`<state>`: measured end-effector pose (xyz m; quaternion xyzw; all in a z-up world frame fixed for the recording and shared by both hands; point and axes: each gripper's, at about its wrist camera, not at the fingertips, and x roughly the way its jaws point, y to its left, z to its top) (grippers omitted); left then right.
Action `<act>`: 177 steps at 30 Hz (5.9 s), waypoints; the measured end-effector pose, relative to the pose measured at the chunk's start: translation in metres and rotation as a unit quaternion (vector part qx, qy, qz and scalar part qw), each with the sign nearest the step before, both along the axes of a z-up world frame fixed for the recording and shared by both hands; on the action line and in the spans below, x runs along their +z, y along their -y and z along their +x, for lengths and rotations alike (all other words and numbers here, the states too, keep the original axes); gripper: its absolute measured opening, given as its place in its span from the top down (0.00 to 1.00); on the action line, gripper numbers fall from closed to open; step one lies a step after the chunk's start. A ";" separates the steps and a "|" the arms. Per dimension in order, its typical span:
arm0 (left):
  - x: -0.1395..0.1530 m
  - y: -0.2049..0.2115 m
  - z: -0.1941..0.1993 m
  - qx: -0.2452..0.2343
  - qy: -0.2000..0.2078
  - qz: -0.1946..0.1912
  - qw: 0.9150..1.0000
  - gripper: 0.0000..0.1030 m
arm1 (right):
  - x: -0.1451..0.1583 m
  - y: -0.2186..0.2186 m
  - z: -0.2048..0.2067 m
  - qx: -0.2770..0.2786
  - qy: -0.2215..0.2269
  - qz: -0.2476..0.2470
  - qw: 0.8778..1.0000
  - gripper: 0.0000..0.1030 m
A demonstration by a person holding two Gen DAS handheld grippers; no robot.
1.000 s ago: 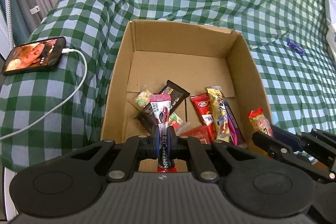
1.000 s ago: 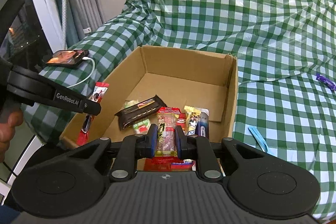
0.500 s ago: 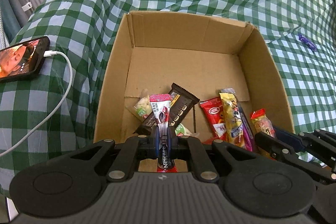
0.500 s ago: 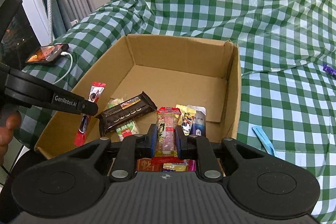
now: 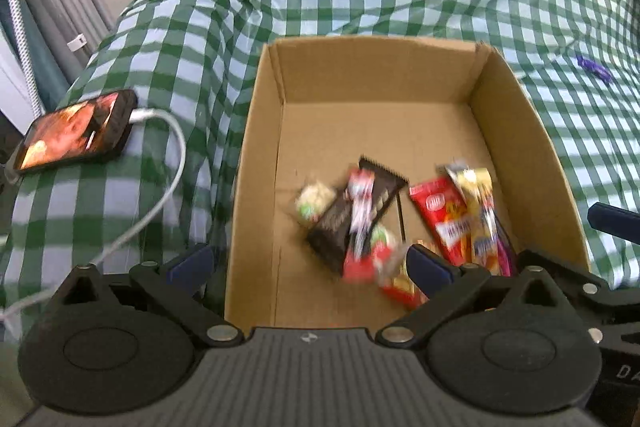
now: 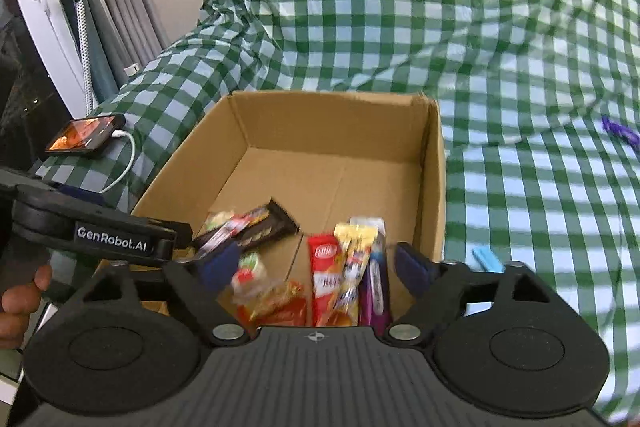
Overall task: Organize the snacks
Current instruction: 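Carry both candies over the box and open both tools to drop them, then lift both open tools out of the box and back away, then grasp the purple candy bar with the right tool while the left tool grasps the light-blue packet, then carry the purple bar and blue packet with both tools over the box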
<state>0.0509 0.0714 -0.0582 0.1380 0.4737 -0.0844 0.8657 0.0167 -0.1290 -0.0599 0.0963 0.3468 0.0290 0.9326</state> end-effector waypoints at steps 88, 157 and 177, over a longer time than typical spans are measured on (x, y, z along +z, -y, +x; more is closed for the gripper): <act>0.038 0.245 -0.083 -0.144 -0.001 0.005 0.990 0.00 | 0.036 0.197 -0.145 -0.216 0.104 -0.080 0.967 0.01; 0.059 0.117 -0.093 -0.044 0.000 -0.081 0.996 0.86 | -0.010 0.160 -0.113 -0.122 0.080 0.068 0.987 0.86; 0.090 -0.038 -0.196 0.026 0.078 -0.130 0.988 0.86 | 0.048 -0.034 -0.194 0.016 0.082 0.001 0.997 0.86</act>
